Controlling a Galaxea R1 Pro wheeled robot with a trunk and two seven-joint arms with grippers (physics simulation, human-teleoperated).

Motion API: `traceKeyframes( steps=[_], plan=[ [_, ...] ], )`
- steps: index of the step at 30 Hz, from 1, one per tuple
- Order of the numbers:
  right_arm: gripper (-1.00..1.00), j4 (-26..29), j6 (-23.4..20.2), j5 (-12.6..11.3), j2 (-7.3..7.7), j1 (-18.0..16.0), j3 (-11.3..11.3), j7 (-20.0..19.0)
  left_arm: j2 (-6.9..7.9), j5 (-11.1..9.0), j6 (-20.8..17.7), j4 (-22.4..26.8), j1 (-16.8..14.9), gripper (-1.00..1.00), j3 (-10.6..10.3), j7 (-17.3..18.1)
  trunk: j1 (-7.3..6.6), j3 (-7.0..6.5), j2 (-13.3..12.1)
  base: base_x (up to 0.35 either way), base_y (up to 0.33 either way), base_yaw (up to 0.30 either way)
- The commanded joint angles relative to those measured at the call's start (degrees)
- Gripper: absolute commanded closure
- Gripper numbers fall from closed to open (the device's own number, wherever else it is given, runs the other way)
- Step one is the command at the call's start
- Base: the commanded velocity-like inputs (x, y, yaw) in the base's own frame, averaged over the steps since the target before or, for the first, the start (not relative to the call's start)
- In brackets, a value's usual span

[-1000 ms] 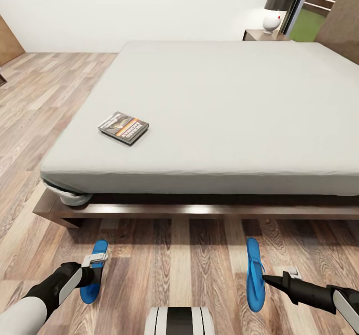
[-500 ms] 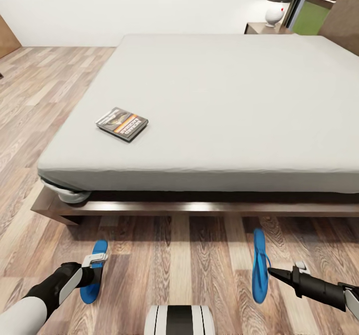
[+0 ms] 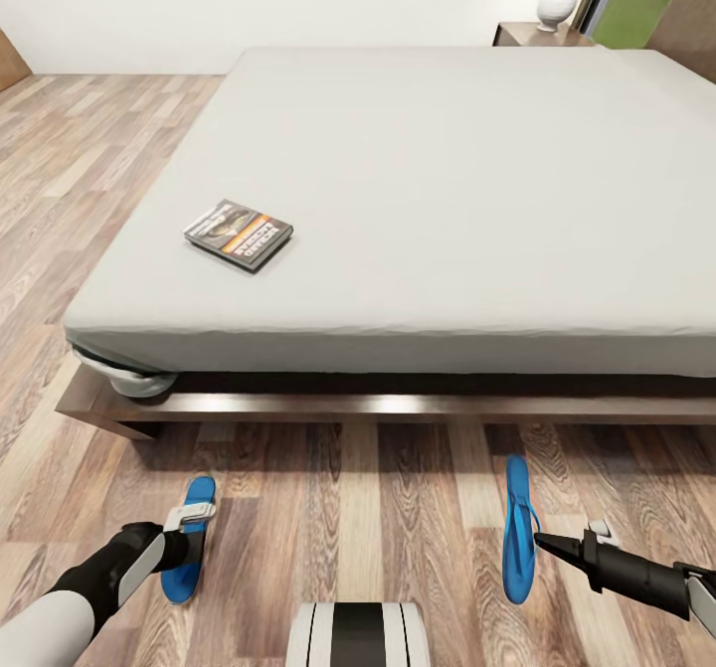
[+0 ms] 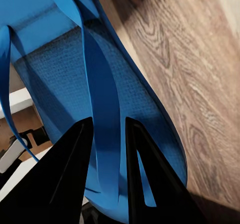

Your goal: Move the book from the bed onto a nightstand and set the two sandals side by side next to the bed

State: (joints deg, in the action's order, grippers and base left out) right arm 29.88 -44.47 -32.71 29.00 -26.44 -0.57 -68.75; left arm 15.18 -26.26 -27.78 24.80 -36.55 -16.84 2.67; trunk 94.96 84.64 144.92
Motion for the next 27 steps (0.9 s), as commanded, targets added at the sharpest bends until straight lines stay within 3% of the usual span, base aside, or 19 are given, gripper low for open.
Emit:
traceKeyframes(
  steps=[1, 5, 12, 24, 27],
  plan=[
    [1.00, 0.0, -0.5, -0.2, 0.00, 0.0, -0.1, -0.2, 0.04, 0.1, 0.6, 0.1, 0.0, 1.00, -0.2, 0.2, -0.01, 0.04, 0.0, 0.000, 0.000, 0.000],
    [1.00, 0.0, -0.5, -0.2, 0.00, 0.0, -0.1, -0.2, -0.06, 0.1, 4.3, 0.1, 0.0, 1.00, -0.2, -0.6, -0.01, 0.04, 0.0, 0.000, 0.000, 0.000],
    [1.00, 0.0, -0.5, -0.2, 0.00, 0.0, -0.1, -0.2, -0.13, 0.1, 5.0, 0.0, 0.0, 1.00, -0.2, -1.0, -0.01, 0.04, 0.0, 0.000, 0.000, 0.000],
    [1.00, 0.0, -0.4, -0.2, 0.00, 0.0, 0.0, -0.2, -0.16, 0.1, 4.9, 0.0, 0.0, 1.00, -0.2, -1.0, 0.30, 2.69, 0.2, 0.000, 0.000, 0.000],
    [1.00, 0.0, -0.5, -0.2, 0.00, 0.0, -0.1, -0.2, -0.15, 0.1, 4.9, 0.0, 0.0, 1.00, -0.2, -1.0, 0.30, 2.69, 0.2, 0.000, 0.000, 0.000]
  ],
)
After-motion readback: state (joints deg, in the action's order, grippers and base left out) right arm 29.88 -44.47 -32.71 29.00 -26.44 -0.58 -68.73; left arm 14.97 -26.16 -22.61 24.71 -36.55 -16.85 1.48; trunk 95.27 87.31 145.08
